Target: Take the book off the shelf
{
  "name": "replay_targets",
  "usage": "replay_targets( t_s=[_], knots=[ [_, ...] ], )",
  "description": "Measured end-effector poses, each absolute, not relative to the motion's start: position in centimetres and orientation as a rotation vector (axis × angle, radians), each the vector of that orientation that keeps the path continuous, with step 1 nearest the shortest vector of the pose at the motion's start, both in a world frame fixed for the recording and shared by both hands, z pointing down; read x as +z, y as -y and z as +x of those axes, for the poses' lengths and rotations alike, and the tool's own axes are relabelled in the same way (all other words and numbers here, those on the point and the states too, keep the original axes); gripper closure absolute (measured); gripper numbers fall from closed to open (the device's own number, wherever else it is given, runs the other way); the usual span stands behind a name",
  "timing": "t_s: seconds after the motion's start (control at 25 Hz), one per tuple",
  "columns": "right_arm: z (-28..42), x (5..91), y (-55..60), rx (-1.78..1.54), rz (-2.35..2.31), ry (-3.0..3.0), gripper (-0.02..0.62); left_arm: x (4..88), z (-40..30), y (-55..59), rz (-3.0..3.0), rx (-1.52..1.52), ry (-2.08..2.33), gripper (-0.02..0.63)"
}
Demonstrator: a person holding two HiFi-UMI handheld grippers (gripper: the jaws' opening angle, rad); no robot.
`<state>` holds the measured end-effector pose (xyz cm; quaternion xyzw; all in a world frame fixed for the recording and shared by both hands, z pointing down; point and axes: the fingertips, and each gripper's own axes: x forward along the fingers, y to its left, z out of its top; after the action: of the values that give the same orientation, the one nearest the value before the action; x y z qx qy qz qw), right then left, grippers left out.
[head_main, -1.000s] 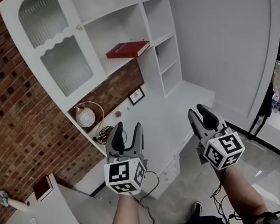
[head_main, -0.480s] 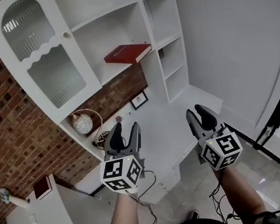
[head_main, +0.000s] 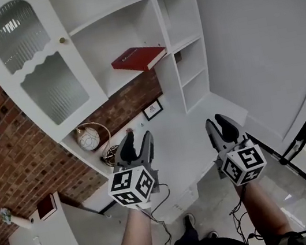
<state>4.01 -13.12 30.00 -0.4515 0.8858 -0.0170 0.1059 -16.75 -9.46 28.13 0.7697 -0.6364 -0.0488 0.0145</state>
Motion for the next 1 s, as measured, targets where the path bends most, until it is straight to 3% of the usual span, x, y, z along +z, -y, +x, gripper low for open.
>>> replay_targets(
  t_s=[0.76, 1.0],
  knots=[
    [-1.2, 30.2, 25.8, -0.011, -1.509, -2.564, 0.479, 28.4, -20.4, 26.2, 2.504, -0.283, 1.667, 0.396],
    [-0.2, 30.7, 28.2, -0.02, -1.536, -2.548, 0.482, 26.6, -20.3, 31.5, 2.763, 0.291, 2.048, 0.396]
  ],
)
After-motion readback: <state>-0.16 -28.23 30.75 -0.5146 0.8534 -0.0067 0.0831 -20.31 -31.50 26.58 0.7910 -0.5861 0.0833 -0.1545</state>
